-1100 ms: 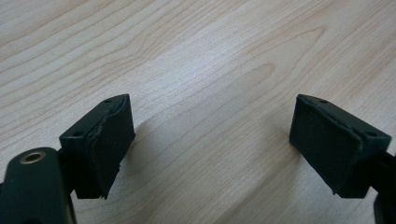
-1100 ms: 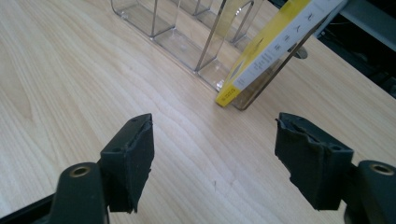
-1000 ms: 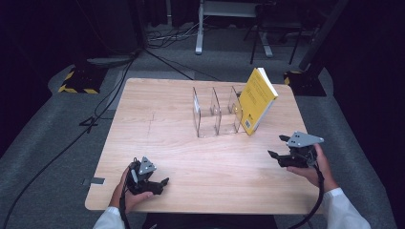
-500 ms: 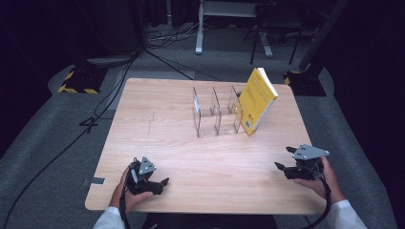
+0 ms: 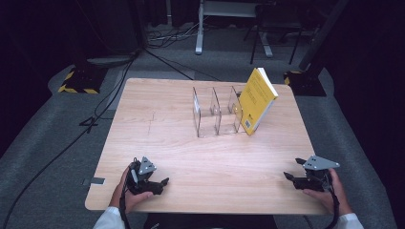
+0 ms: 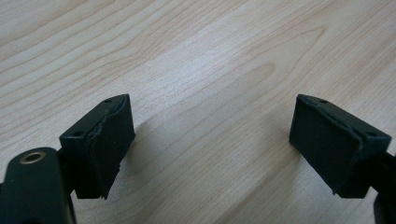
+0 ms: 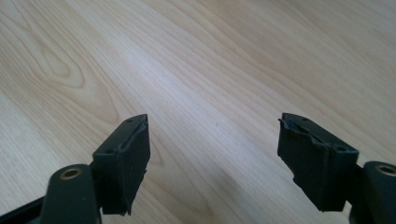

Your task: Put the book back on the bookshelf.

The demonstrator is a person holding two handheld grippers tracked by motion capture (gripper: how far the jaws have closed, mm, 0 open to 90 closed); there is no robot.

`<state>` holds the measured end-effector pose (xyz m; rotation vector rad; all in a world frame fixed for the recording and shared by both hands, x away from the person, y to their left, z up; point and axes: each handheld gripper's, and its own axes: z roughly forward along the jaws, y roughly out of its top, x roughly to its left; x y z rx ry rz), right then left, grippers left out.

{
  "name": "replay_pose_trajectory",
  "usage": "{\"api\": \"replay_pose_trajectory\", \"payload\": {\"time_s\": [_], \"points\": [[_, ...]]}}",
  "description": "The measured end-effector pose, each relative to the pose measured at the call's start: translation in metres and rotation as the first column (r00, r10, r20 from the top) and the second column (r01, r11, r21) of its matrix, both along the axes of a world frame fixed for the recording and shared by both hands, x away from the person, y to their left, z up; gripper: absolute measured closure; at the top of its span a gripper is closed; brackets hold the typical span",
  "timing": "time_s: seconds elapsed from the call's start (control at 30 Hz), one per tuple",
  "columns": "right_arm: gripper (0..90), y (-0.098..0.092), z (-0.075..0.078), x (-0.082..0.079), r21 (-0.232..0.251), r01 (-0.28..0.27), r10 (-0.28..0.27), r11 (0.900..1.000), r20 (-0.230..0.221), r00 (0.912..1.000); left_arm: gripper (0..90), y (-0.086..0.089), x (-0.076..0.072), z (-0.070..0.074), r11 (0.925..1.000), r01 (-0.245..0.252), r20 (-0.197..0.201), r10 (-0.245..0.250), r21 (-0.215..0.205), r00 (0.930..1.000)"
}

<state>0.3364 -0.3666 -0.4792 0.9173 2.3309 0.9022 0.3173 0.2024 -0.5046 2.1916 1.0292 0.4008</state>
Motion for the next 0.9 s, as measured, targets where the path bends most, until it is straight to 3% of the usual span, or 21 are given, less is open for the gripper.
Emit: {"api": "replay_pose_trajectory", "payload": {"time_s": [0.1, 0.13, 0.3, 0.47, 0.5, 0.9], "points": [[25.8, -0.005, -0.004, -0.002, 0.011, 0.009, -0.009, 1.000, -0.005, 1.0000, 14.5, 0.000, 0.000, 0.000, 1.0000, 0.000, 0.000, 0.000, 0.000, 1.0000], [25.6, -0.011, -0.008, -0.004, 0.036, 0.027, -0.026, 0.999, -0.020, 0.9995, 14.5, 0.000, 0.000, 0.000, 1.0000, 0.000, 0.000, 0.000, 0.000, 1.0000], [25.5, -0.021, -0.013, -0.010, 0.069, 0.057, -0.056, 0.996, -0.015, 0.9983, 14.5, 0.000, 0.000, 0.000, 1.0000, 0.000, 0.000, 0.000, 0.000, 1.0000], [23.8, -0.032, -0.022, -0.014, 0.100, 0.103, -0.098, 0.990, -0.056, 0.9936, 14.5, 0.000, 0.000, 0.000, 1.0000, 0.000, 0.000, 0.000, 0.000, 1.0000], [22.9, -0.036, -0.025, -0.013, 0.126, 0.114, -0.106, 0.985, -0.072, 0.9918, 14.5, 0.000, 0.000, 0.000, 1.0000, 0.000, 0.000, 0.000, 0.000, 1.0000], [22.5, -0.040, -0.025, -0.011, 0.147, 0.142, -0.127, 0.979, -0.108, 0.9861, 14.5, 0.000, 0.000, 0.000, 1.0000, 0.000, 0.001, 0.000, 0.000, 1.0000]]}}
